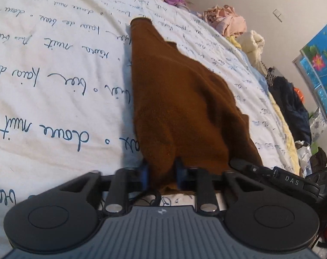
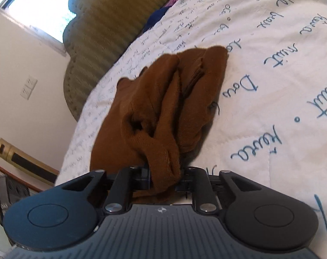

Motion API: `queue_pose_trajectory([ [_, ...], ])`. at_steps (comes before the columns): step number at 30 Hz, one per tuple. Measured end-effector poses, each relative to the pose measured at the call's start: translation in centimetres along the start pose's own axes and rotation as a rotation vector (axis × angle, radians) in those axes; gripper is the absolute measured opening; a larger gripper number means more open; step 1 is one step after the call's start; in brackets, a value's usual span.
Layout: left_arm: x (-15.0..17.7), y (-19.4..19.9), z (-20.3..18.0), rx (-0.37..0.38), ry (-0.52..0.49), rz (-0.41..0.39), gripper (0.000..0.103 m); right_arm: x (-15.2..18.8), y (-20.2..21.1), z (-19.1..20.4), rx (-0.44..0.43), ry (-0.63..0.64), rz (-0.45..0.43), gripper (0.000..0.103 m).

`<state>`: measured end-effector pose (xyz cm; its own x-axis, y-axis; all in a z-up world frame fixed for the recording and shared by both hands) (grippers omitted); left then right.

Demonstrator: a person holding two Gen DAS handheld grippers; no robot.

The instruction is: Fold small clothes

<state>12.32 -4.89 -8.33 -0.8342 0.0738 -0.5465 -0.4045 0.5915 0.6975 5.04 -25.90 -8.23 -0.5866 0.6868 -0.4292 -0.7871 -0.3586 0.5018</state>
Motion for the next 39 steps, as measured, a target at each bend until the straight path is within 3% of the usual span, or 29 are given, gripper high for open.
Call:
queue_pose_trajectory([
  [5,0.8,1.2,-2.0,0.008,-0.054,-0.017,0.017,-1.1,2.5,2.2,0.004,0.091,-0.078,0.02],
  [10,1.3,1.1,-2.1,-0.084,-0.093,-0.018,0.023,0.1,1.6,0.0,0.113,0.093,-0.017,0.023],
  [13,1.2,2.3,-2.9,-0.181,-0.163,-0.054,0.042,0.9,2.2,0.5,0.156,0.163,-0.053,0.037],
  [15,1.1,3.2,-3.4,-0.256,-0.201,-0.088,0.067,1.2,2.7,1.5,0.21,0.25,-0.085,0.04],
  [22,2.2,3.8,-4.2,-0.411,-0.254,-0.109,0.068,2.1,3.1,2.4,0.269,0.34,-0.109,0.056],
  [24,2.8,3.8,-4.3,-0.429,-0.254,-0.108,0.068,2.5,3.2,2.5,0.292,0.363,-0.118,0.066],
  [27,3.8,4.0,-4.6,-0.451,-0.26,-0.103,0.068,3.2,3.6,2.8,0.311,0.402,-0.126,0.073],
  [39,6.4,5.5,-4.9,-0.505,-0.252,-0.106,0.068,6.0,6.0,3.4,0.309,0.433,-0.129,0.082],
])
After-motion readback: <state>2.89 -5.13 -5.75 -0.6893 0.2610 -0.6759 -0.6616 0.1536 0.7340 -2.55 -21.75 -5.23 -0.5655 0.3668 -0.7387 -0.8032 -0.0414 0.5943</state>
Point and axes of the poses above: each gripper's, at about its wrist camera, not at the fingertips, and y roughly against the way its jaws point, z to its left, x to its underside, the point moved 6 cm from there along -y, roughly the way its jaws point, and after that the axes turned 5 degrees about -y, right-handed, at the moved point
